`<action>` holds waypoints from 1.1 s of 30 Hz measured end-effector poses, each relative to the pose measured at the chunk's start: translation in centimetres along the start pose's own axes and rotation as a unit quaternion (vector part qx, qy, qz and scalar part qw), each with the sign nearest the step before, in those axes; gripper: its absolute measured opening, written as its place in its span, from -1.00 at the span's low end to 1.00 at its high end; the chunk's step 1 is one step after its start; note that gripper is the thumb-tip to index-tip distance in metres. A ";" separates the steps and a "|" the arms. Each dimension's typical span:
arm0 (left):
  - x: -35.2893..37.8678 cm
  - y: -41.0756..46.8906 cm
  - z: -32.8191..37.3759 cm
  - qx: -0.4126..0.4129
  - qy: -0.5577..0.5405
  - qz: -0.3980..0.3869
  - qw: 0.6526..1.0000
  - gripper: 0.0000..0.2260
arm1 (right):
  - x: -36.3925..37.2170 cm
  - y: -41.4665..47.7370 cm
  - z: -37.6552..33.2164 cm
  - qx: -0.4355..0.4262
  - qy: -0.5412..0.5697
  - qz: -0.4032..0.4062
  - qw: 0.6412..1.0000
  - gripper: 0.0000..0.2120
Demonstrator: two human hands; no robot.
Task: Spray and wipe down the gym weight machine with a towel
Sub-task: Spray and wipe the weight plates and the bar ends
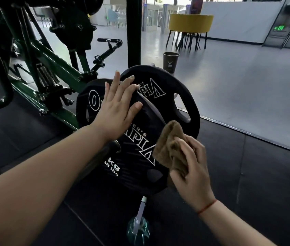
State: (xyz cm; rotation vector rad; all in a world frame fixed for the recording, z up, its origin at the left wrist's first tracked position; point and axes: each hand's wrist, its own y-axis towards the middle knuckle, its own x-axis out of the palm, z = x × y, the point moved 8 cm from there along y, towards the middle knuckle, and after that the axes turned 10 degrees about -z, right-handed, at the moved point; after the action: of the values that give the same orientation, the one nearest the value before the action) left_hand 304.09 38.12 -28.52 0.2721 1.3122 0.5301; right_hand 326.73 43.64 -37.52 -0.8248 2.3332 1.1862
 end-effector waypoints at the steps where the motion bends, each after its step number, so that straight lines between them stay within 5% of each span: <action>1: -0.1 0.0 0.0 0.001 -0.004 0.001 1.000 -0.41 | 0.3 -1.3 1.0 0.017 0.026 -0.007 0.999 -0.40; 5: -0.2 0.0 0.1 0.006 0.004 -0.022 1.000 -0.24 | 0.3 -2.7 4.4 0.108 0.208 -0.020 0.972 -0.41; 9: -0.3 0.0 0.2 0.009 0.062 -0.033 0.997 -0.03 | -1.6 0.8 3.8 0.151 0.235 0.026 0.960 -0.43; 15: -0.3 0.5 -1.0 -0.007 0.089 -0.036 0.995 -0.02 | -4.2 8.7 -2.1 0.111 0.154 0.046 0.981 -0.43; 23: -1.4 1.5 -6.2 -0.114 -0.031 -0.063 0.991 -0.09 | -0.5 9.5 -6.6 -0.012 -0.133 -0.037 0.990 -0.38; 28: -2.0 1.4 -9.5 -0.193 -0.077 -0.082 0.975 -0.11 | -0.2 7.1 -6.4 0.010 -0.163 -0.027 0.986 -0.39; 33: -2.1 0.2 -9.7 -0.259 -0.006 -0.119 0.959 -0.20 | 0.0 2.6 -4.2 0.011 -0.122 -0.011 0.992 -0.40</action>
State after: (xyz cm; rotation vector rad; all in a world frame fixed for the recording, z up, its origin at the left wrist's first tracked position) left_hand 294.40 36.17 -29.07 -0.3118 1.1282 0.6426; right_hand 324.66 41.43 -33.61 -0.6570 2.1297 1.1785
